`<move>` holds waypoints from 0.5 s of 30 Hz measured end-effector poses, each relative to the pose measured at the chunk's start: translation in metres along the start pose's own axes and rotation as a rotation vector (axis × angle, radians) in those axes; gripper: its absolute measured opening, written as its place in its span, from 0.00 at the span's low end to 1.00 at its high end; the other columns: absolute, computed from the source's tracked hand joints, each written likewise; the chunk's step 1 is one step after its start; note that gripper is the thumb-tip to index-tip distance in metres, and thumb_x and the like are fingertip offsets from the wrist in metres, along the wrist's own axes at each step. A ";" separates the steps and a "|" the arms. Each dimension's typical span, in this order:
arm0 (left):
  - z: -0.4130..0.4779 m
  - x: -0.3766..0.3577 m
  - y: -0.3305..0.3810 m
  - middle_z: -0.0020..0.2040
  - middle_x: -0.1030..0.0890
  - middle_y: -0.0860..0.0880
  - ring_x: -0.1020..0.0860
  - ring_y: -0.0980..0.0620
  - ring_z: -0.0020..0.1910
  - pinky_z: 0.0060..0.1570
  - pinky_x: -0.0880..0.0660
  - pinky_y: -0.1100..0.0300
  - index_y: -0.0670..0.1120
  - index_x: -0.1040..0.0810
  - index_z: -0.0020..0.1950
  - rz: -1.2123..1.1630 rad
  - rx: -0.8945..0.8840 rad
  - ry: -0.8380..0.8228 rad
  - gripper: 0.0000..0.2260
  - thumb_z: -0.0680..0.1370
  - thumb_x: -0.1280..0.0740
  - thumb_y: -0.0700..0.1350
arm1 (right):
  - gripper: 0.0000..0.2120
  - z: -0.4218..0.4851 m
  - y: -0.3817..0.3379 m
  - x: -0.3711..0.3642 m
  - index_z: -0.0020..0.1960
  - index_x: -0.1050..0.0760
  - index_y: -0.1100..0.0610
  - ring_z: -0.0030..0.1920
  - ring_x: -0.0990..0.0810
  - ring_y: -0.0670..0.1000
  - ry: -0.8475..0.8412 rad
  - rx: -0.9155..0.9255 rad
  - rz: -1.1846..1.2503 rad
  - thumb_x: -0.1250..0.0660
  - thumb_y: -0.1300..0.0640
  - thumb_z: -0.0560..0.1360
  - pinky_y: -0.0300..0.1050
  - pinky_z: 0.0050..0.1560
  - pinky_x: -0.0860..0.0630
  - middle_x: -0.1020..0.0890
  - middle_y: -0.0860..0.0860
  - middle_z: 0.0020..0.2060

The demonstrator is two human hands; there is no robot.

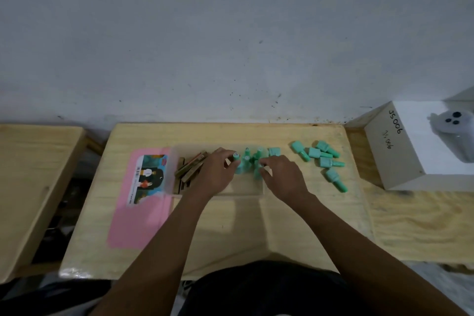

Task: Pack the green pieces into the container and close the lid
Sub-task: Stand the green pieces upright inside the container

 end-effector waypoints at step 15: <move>0.002 -0.050 -0.014 0.52 0.18 0.46 0.20 0.44 0.43 0.46 0.25 0.55 0.45 0.19 0.58 0.094 -0.045 -0.061 0.12 0.75 0.33 0.42 | 0.16 -0.004 0.005 -0.014 0.61 0.21 0.51 0.55 0.26 0.56 0.067 -0.008 -0.094 0.30 0.53 0.73 0.51 0.50 0.27 0.23 0.53 0.53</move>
Point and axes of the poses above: each hand's wrist, its own z-axis towards the middle knuckle, its own x-axis out of the back of the hand, y = z × x, the point moved 1 cm from there along z, towards the middle knuckle
